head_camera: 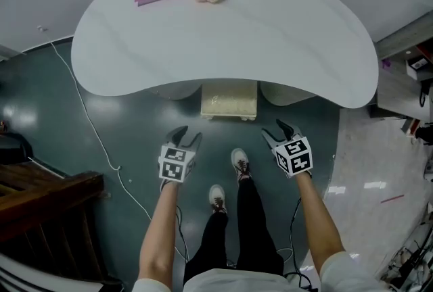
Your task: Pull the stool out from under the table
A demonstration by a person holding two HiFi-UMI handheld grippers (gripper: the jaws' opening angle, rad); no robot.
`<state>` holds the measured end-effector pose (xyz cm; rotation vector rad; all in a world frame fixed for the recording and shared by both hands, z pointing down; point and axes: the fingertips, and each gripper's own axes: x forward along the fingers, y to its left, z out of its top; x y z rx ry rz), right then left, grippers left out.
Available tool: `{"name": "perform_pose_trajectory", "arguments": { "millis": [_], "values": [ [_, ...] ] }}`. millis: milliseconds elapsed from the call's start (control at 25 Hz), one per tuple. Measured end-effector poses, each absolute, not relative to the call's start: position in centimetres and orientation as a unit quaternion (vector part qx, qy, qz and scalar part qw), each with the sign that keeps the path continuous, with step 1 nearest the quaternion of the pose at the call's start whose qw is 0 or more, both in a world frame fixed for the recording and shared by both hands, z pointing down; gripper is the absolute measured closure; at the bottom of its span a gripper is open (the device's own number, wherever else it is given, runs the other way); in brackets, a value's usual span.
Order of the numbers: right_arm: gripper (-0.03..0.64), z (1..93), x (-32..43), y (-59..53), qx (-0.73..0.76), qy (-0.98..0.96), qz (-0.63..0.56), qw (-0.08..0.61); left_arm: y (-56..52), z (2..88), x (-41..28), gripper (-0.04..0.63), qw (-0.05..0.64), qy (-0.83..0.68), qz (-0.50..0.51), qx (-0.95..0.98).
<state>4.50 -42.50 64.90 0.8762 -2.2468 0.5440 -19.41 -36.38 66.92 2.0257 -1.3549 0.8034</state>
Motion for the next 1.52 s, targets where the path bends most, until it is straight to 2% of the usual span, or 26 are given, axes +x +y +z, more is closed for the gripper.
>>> {"name": "perform_pose_trajectory", "arguments": {
  "millis": [360, 920, 1400, 1520],
  "values": [
    [0.379, 73.9, 3.5, -44.0, 0.314, -0.854, 0.216, 0.355, -38.9, 75.3, -19.8, 0.380, 0.298, -0.491, 0.311, 0.757],
    [0.341, 89.0, 3.4, -45.4, 0.341, -0.837, 0.231, 0.361, -40.9, 90.6, -19.0, 0.298, 0.311, -0.461, 0.321, 0.766],
    [0.341, 95.9, 1.7, -48.9, 0.341, -0.836, 0.184, 0.388, -45.4, 96.3, -18.2, 0.284, 0.274, -0.440, 0.324, 0.791],
    [0.356, 95.8, 1.6, -48.6, 0.346, -0.835, 0.177, 0.390, -45.5, 96.3, -18.5, 0.314, 0.277, -0.443, 0.323, 0.789]
  ]
}}
